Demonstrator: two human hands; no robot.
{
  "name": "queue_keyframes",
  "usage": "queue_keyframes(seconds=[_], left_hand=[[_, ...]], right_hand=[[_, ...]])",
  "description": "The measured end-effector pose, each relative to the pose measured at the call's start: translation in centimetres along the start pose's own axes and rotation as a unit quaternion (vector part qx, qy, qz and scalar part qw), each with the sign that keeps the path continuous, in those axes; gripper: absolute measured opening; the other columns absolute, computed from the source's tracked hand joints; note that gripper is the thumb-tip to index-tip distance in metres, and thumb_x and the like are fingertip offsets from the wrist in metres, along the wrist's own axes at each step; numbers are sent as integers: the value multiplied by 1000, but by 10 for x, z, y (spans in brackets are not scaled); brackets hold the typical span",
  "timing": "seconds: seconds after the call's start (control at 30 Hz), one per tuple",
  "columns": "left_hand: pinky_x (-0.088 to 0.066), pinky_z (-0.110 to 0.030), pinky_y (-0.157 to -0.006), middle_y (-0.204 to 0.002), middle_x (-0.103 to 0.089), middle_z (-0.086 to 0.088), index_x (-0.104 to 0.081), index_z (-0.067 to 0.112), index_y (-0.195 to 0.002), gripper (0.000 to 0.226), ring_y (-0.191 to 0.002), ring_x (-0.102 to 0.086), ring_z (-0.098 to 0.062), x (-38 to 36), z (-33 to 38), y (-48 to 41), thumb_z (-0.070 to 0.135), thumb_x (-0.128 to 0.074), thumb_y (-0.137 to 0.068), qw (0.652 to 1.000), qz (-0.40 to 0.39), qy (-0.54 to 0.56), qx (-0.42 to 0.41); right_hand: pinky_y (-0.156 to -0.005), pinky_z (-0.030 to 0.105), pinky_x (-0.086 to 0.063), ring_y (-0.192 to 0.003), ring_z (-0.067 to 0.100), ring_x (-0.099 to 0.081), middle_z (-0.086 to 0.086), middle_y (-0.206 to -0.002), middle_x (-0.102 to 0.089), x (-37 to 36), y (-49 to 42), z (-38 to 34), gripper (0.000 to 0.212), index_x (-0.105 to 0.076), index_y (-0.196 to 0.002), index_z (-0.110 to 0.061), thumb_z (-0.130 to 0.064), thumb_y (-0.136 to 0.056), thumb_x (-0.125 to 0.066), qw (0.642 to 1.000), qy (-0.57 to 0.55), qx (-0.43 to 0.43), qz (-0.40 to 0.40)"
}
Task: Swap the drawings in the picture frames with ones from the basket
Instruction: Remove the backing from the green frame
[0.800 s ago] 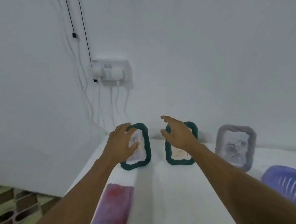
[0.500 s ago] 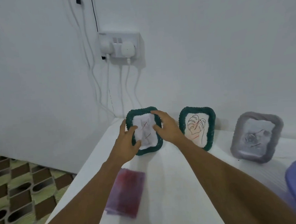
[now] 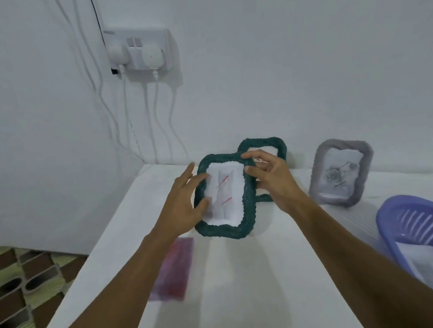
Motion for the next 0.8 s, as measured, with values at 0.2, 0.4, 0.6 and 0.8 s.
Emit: queue_keyframes(seconds=[0.2,0.4,0.6,0.8], left_hand=[[-47,-15,-84,-135,-32,14,-41,41,-138,68,-110,-46,-3,-56,107,36,66,-60,-78,984,-122,-23,-130],[-53,-20,-83,-124,-43,6,-50,32,-133,53,-95,-53,-10,-84,134,47,27,-70,-84,991,-125,28,-51],[-59,-33,-79,-125,-60,10,-61,35,-119,48,-103,-65,-16,-91,102,66,1,-68,-85,900,-86,398,154],[-58,-37,-82,-119,-64,5,-52,33,-129,46,-102,-67,-17,-116,81,91,9,-64,-92,885,-140,402,189]], right_hand=[[-70,41,-59,-89,27,-69,9,-105,-72,46,43,-9,22,-66,-108,-11,-2,-89,-62,998,-27,-15,50],[-70,35,-59,-84,22,-70,5,-108,-70,56,68,-17,24,-65,-115,-20,-12,-93,-59,998,43,-34,2],[-87,19,-40,-105,3,-49,-19,-116,-55,94,96,8,29,-62,-121,-29,-28,-92,-61,934,356,5,29],[-101,34,-47,-119,18,-50,-5,-132,-47,96,143,72,39,-64,-116,-34,-21,-81,-75,965,247,-80,24]])
Point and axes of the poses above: each hand's wrist, its own y-axis away from the middle knuckle, its own x-axis out of the back of the hand, z = x × y, the point moved 5 cm from there along -y, towards the middle knuckle
